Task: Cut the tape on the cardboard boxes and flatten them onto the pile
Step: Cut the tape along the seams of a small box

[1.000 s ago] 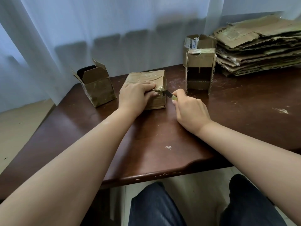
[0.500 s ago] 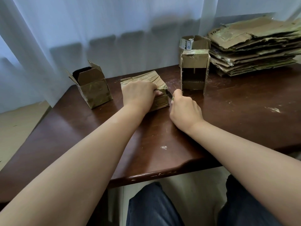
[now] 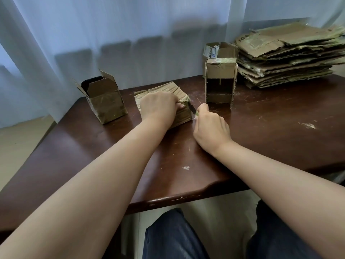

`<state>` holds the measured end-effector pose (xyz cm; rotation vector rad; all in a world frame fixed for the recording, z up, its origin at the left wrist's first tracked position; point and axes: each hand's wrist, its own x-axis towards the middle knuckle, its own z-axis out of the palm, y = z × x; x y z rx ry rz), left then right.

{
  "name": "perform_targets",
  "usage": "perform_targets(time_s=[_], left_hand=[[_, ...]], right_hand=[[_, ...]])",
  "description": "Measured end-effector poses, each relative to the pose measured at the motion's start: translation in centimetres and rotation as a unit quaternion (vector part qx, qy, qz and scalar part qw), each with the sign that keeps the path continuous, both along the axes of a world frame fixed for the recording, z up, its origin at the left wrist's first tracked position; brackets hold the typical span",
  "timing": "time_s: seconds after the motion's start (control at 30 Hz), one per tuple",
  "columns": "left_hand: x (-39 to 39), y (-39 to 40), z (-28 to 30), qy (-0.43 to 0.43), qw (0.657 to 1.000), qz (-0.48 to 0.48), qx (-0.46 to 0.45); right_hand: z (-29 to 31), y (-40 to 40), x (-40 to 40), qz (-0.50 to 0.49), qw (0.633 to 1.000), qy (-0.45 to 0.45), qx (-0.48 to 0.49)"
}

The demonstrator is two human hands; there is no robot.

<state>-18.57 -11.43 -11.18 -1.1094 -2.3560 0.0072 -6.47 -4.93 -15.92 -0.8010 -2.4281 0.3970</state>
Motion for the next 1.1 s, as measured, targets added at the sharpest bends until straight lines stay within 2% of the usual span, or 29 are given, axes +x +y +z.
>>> perform_targets(time_s=[0.7, 0.8, 0.9, 1.0, 1.1], left_hand=[[-1.7, -1.2, 1.7, -0.027, 0.999, -0.035, -0.002], [-1.7, -1.2, 2.2, -0.048, 0.998, -0.032, -0.015], [-1.7, -1.9, 2.7, -0.067, 0.997, -0.039, -0.008], [-2.9, -3.5, 2.5, -0.122, 0.990, -0.066, 0.011], [-4.7, -5.9, 2.0, -0.238, 0.961, -0.140, 0.019]], right_hand=[[1.0, -0.4, -0.1, 0.043, 0.994, -0.094, 0.038], [1.3, -0.2, -0.1, 0.046, 0.992, -0.111, 0.023], [0.9, 0.1, 0.3, 0.037, 0.995, -0.089, -0.008], [0.5, 0.4, 0.8, 0.036, 0.997, -0.047, -0.038], [0.7, 0.8, 1.4, 0.030, 0.996, 0.020, -0.083]])
